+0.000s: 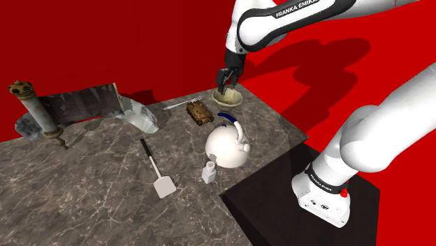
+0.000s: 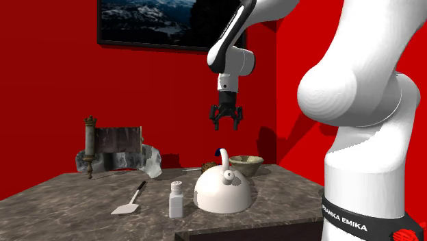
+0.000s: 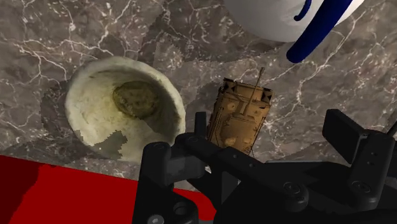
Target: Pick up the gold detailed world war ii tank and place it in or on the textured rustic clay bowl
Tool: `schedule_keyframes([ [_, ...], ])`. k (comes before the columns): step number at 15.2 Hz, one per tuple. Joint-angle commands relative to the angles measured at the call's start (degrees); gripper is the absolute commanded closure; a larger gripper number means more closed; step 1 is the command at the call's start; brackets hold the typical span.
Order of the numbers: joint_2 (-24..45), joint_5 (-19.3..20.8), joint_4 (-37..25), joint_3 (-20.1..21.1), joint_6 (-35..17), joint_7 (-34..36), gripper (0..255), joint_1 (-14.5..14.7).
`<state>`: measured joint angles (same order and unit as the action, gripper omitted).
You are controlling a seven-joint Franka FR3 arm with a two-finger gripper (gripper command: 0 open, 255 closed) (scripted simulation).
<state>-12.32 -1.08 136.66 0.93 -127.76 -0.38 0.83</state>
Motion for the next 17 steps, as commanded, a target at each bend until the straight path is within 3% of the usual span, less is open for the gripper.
schedule_keyframes([
  [1,4.8,0.2,-1.4,0.2,-3.7,-0.1,0,0.2],
  [11,27.1,2.4,-13.4,0.7,-14.9,-0.2,0,0.9],
  [17,31.0,2.7,-13.9,0.5,-18.3,0.0,0,1.0],
])
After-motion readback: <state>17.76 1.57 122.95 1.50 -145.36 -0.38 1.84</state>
